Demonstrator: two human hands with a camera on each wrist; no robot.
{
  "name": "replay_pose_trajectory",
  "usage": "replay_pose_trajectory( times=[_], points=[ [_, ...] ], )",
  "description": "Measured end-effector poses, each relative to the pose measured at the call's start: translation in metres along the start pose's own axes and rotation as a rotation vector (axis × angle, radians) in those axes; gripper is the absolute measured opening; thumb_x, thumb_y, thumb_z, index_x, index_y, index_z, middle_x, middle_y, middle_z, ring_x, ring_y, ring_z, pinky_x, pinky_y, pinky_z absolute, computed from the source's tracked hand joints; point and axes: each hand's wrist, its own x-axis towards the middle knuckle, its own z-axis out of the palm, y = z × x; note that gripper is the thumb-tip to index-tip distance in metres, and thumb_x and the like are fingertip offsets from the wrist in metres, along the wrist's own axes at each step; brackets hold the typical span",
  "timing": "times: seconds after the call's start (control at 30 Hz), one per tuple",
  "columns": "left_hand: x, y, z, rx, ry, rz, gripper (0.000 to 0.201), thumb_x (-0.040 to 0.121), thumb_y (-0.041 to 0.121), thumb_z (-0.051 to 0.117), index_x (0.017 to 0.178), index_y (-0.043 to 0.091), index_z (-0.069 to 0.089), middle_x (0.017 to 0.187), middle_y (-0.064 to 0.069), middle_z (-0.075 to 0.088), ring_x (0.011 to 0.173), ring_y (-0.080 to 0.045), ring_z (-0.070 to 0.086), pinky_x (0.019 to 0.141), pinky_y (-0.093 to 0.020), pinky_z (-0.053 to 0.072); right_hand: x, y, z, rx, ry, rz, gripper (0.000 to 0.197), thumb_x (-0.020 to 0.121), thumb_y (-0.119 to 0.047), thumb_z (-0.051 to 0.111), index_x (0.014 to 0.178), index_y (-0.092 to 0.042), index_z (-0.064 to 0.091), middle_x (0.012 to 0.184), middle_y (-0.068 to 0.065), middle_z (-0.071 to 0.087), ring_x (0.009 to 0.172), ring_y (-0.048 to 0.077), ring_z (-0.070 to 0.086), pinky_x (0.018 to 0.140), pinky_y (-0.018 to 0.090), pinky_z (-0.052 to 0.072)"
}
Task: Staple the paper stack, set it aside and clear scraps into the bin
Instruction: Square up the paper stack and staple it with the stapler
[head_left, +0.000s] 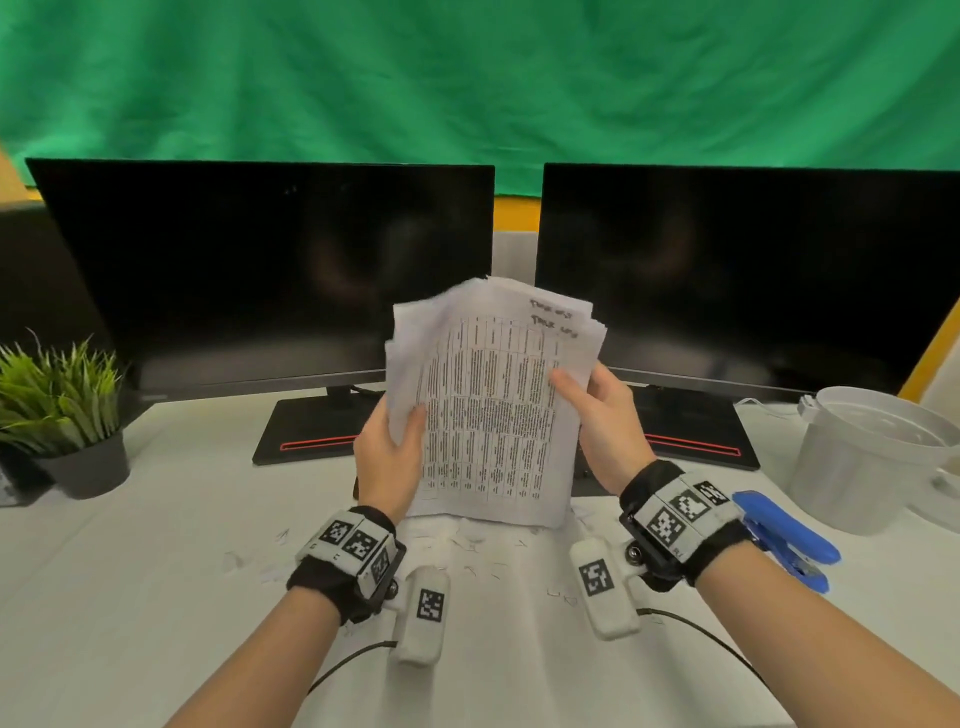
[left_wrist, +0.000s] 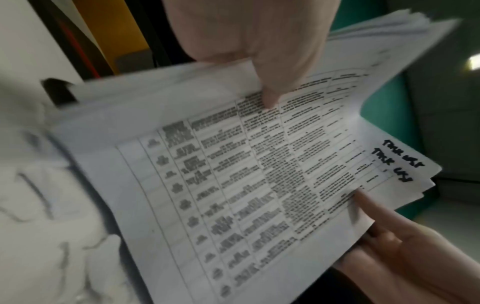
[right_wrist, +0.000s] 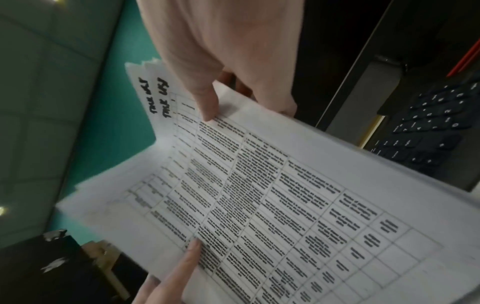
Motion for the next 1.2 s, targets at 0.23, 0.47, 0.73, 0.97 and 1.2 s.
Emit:
replay_pose_trajectory(
  times=[0.23, 0.47, 0.73, 0.97, 1.2],
  points=[
    [0.020, 0.026, -0.010, 0.241, 0.093, 0.295, 0.024, 0.098, 0.022, 0.049, 0.116, 0.010, 0.060, 0.105, -0.005, 0.062, 0.095, -0.014, 0.058, 0.079, -0.028, 0.052, -0.004, -0.060, -0.007, -0.742, 0.312, -0.538, 0.089, 0.077, -0.020, 0.071, 0.149, -0.024, 0.018, 0.150, 0.004, 0.026, 0.138, 0.019, 0.027, 0.114, 0.045, 0.025],
    [0.023, 0.084, 0.005, 0.810, -0.012, 0.734, 0.023, 0.091, 0.028, 0.043, 0.105, 0.019, 0.059, 0.093, -0.003, 0.057, 0.071, -0.021, 0.054, 0.062, -0.032, 0.045, 0.012, -0.102, -0.007, -0.624, -0.027, -0.281, 0.029, 0.077, -0.019, 0.072, 0.104, -0.018, 0.063, 0.094, -0.005, 0.065, 0.094, 0.015, 0.062, 0.093, 0.042, 0.049],
    [0.048, 0.081, -0.041, 0.888, -0.019, 0.389, 0.034, 0.080, 0.055, 0.063, 0.086, 0.023, 0.054, 0.080, 0.008, 0.060, 0.073, -0.016, 0.057, 0.069, -0.033, 0.048, -0.004, -0.049, -0.048, -0.078, -0.056, 0.060, 0.031, 0.089, -0.012, 0.059, 0.120, -0.012, 0.058, 0.111, 0.006, 0.071, 0.095, 0.019, 0.072, 0.083, 0.037, 0.058],
    [0.032, 0.040, -0.053, -0.014, -0.264, -0.195, 0.029, 0.085, 0.019, 0.066, 0.114, 0.018, 0.064, 0.105, 0.000, 0.073, 0.096, -0.019, 0.071, 0.089, -0.047, 0.055, -0.014, -0.006, -0.045, 0.095, -0.002, 0.200, 0.035, 0.089, -0.012, 0.059, 0.124, -0.014, 0.056, 0.115, 0.005, 0.070, 0.102, 0.023, 0.070, 0.083, 0.041, 0.057],
    [-0.003, 0.020, -0.038, -0.002, 0.073, -0.006, 0.021, 0.091, 0.019, 0.061, 0.111, 0.022, 0.058, 0.098, 0.013, 0.065, 0.090, 0.002, 0.062, 0.070, -0.014, 0.051, -0.018, 0.015, -0.035, -0.101, -0.013, 0.107, 0.034, 0.083, -0.013, 0.067, 0.117, -0.010, 0.064, 0.111, 0.008, 0.072, 0.098, 0.023, 0.070, 0.085, 0.044, 0.057]
  ],
)
